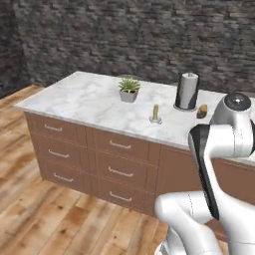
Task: Pick the candle and candle from the dining table and place them in the open cabinet. Close the cabinet after placing the objects.
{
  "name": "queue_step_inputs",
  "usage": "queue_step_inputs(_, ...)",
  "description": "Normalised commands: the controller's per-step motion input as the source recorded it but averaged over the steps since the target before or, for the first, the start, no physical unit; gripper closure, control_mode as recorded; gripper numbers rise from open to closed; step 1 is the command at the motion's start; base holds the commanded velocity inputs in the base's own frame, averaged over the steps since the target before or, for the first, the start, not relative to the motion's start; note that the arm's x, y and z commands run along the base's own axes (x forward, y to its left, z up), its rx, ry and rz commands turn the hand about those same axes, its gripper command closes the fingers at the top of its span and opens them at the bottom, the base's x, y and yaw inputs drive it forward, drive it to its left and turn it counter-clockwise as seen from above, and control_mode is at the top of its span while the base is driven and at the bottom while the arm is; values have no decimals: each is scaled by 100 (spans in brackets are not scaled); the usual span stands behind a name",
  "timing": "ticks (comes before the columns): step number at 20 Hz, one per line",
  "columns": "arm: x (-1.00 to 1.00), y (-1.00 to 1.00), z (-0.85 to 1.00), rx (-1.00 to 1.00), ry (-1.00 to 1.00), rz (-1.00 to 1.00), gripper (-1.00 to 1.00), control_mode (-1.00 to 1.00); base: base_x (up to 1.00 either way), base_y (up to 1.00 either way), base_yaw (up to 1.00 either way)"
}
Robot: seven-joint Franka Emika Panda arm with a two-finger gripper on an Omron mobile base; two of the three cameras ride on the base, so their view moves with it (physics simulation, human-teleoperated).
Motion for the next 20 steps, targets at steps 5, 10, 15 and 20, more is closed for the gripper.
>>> queue_step_inputs(5,0,0,0,0,0,0,-100,100,41,25,-58)
queue_step_inputs(10,0,0,0,0,0,0,-100,100,40,31,-53)
queue_step_inputs(15,0,0,0,0,0,0,-100,100,24,43,-41)
queue_step_inputs(20,0,0,0,0,0,0,-100,100,21,48,-31)
